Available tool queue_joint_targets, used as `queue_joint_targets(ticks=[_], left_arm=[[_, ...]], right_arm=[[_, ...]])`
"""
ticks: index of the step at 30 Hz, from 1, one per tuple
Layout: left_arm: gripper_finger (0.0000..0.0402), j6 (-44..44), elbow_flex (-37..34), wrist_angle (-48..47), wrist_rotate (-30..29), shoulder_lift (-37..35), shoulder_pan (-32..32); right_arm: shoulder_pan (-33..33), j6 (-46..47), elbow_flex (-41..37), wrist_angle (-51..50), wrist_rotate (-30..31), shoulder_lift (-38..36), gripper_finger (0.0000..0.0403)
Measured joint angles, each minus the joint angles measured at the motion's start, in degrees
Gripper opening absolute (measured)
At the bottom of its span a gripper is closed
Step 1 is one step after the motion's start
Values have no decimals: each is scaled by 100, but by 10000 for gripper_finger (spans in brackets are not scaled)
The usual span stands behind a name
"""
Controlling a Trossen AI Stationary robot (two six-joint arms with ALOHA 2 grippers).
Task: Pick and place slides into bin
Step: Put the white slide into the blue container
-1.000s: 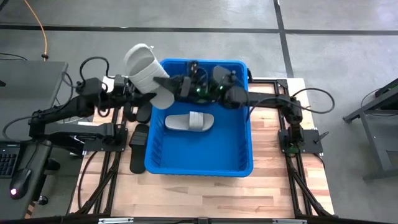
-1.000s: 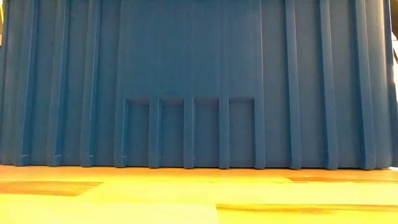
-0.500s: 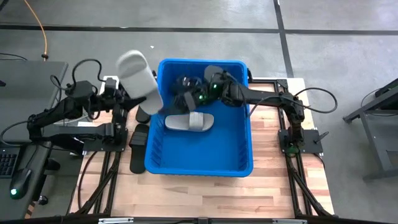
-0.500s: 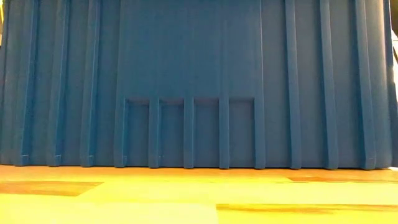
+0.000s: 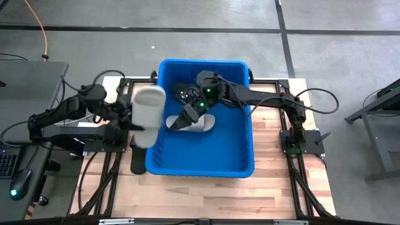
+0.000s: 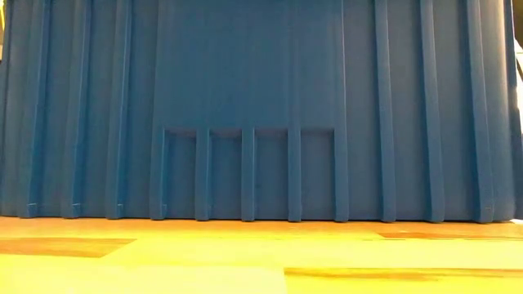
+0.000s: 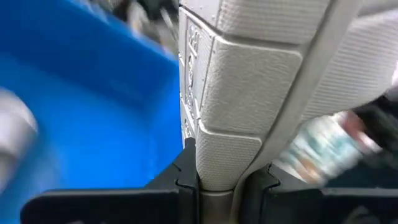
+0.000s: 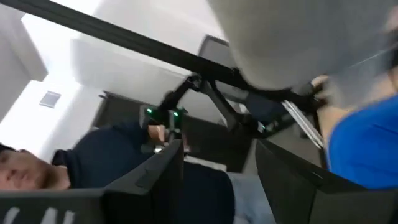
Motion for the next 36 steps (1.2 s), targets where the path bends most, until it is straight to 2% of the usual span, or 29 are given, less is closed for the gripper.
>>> queue_joint_targets(ticks=[4,7,14,20,24,28,32,36], left_arm=[[44,-90,0,-699,842,-55,-4],[44,-163,2,-734,1462,-59,-4],[44,-745,4,-727,1612,-29,0],[44,-1035,4,-756,1872,33,0],[44,-1148,7,-788,1896,34,0],[44,-1176,8,-1008,2066,34,0],[44,-1105,7,-1543,2114,30,-4],[43,-852,7,-1900,1950,0,-2]], right_arm=[[-97,-384,-7,-606,-129,-10,190],[-176,-664,-11,-983,-125,-29,190],[-309,-1121,-11,-826,231,-50,190],[-317,-2010,-11,-700,1143,-52,190],[-341,-2248,-11,-688,1203,-57,195],[-311,-2428,-13,-719,1181,-72,224],[-237,-2478,-13,-899,1096,-87,274],[-167,-2687,-13,-1288,997,-87,314]])
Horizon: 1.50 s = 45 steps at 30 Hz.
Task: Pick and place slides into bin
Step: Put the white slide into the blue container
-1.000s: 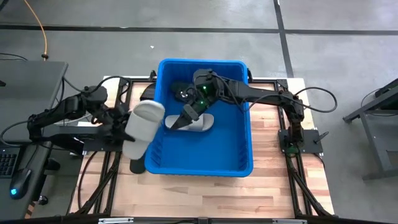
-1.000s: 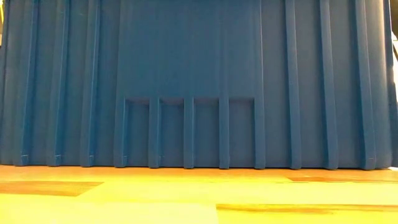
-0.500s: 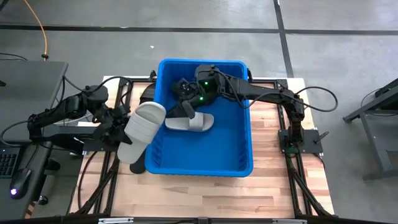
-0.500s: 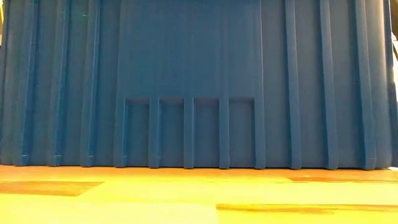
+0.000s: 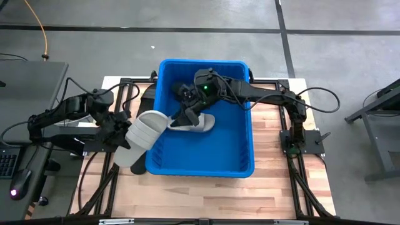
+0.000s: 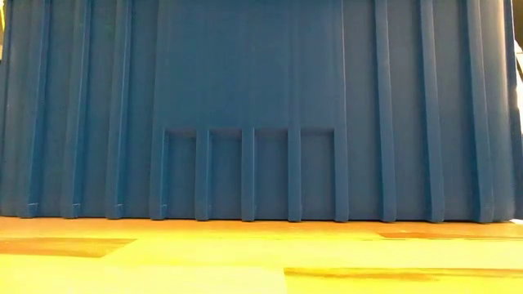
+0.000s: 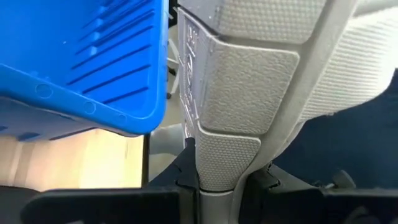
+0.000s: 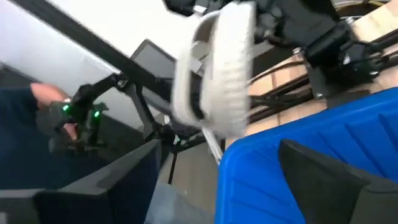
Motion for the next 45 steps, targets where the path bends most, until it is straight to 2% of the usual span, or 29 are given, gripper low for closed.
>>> queue_joint_targets(ticks=[3,10,21,23,26,28,32,33,36,41,45], left_arm=[[43,108,0,-21,9,4,2],[43,176,0,34,27,155,2],[43,389,0,253,114,420,2],[43,450,0,263,125,478,2],[43,574,-2,272,167,568,2],[43,638,-2,277,222,618,2],[50,742,-2,271,288,706,2],[55,748,-2,280,308,714,2],[69,887,-2,298,233,716,2],[81,1152,-7,285,-61,694,7],[83,1327,-7,364,-215,672,11]], right_arm=[[49,-19,0,17,143,0,326],[62,-303,0,125,1195,0,330],[117,-167,0,142,1417,15,323],[135,-129,0,142,1418,15,304],[169,0,0,164,1341,20,249],[195,131,0,221,1307,20,190],[197,421,0,223,1233,20,39],[179,485,0,223,1193,20,23],[164,819,0,38,1433,24,21],[167,938,2,-911,2085,-25,6],[183,1054,2,-1257,2232,-168,3]])
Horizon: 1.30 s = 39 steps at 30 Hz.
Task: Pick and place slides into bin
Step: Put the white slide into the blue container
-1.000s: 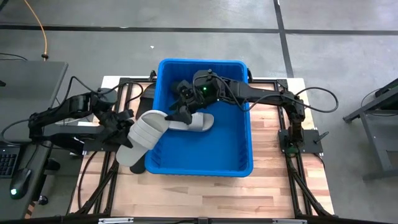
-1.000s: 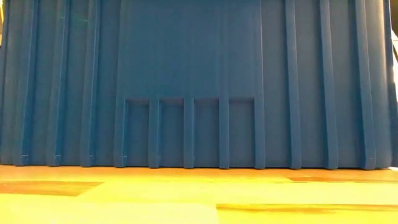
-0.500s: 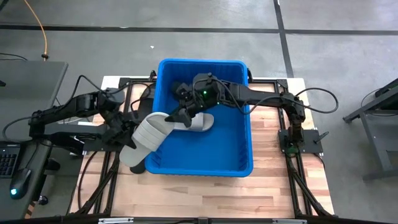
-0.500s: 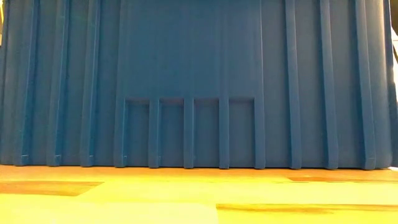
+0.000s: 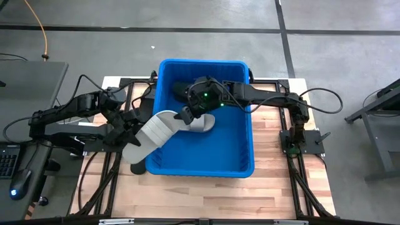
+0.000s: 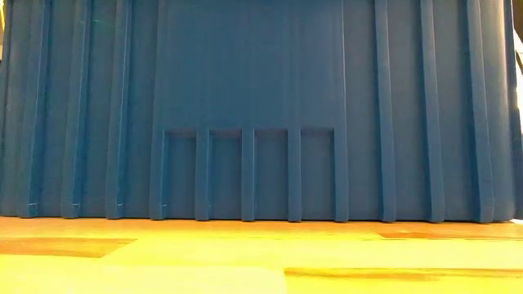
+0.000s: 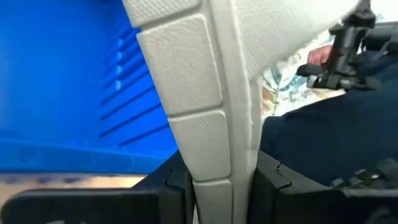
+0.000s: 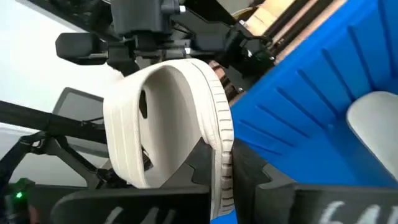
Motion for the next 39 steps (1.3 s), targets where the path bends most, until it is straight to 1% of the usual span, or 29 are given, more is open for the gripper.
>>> queue_joint_targets(ticks=[4,8,11,13,15,17,20,22,25,28,31,35,39], left_arm=[[84,285,7,77,-89,-21,9],[85,471,18,105,-195,-22,11],[101,798,22,56,-445,-24,11],[126,887,21,-49,-588,-34,8],[162,956,14,-179,-821,-54,-10],[205,1114,4,-336,-1169,-59,-24],[272,1184,4,-468,-1451,-53,-22],[307,1250,4,-348,-1676,-46,-16],[343,1121,9,-211,-2020,-64,-20],[356,1127,133,-89,-2437,-109,-15],[357,1414,337,-6,-2999,-114,-15],[347,1822,668,253,-3811,-99,-13],[334,2041,973,457,-4234,-94,-9]], right_arm=[[17,225,-2,-251,251,-207,2],[25,349,-11,-502,641,-511,1],[59,442,-11,-694,1070,-610,1],[103,562,-11,-853,1429,-652,1],[163,727,-17,-1151,1953,-794,1],[239,924,15,-1409,2569,-910,1],[333,1375,6,-1805,3227,-858,0],[441,1768,-35,-1962,3526,-794,0],[561,2352,2,-1972,3670,-813,0],[632,2712,0,-1992,3918,-746,0],[652,3196,0,-2371,4017,-665,0],[613,3641,1,-2859,4128,-416,0],[517,3824,-2,-2857,4071,-168,0]])
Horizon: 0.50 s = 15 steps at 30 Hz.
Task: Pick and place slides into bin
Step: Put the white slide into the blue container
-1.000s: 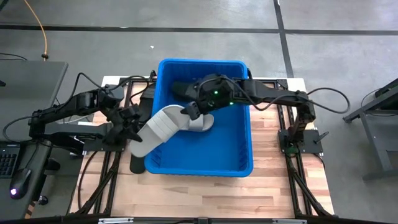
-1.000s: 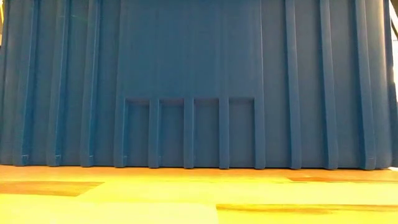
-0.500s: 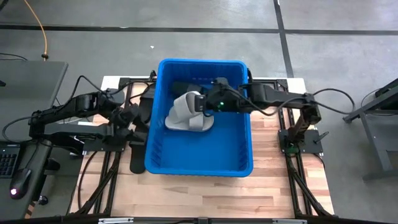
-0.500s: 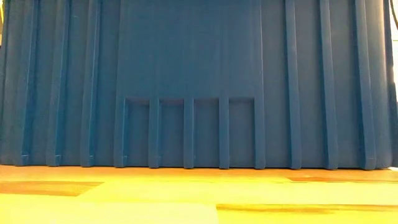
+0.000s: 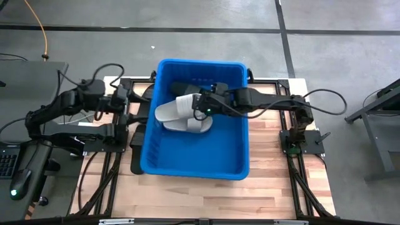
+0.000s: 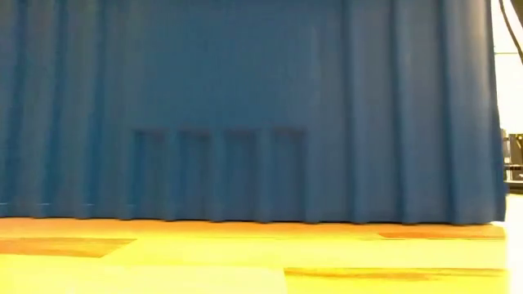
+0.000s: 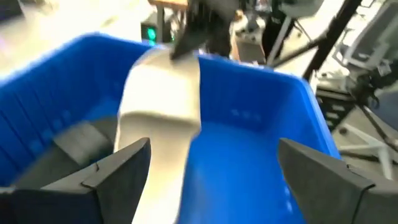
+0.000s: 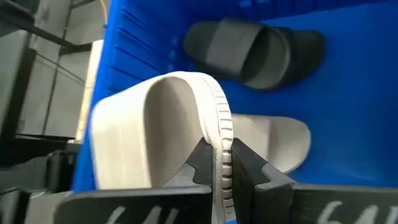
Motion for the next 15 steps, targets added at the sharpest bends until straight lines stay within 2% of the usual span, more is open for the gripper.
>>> queue_joint_targets(ticks=[7,15], left_arm=[[314,291,395,126,-334,2,0],[309,369,443,76,-464,41,0]], right_arm=[[71,415,-11,-764,-9,285,0],[140,509,-7,-353,400,306,0]])
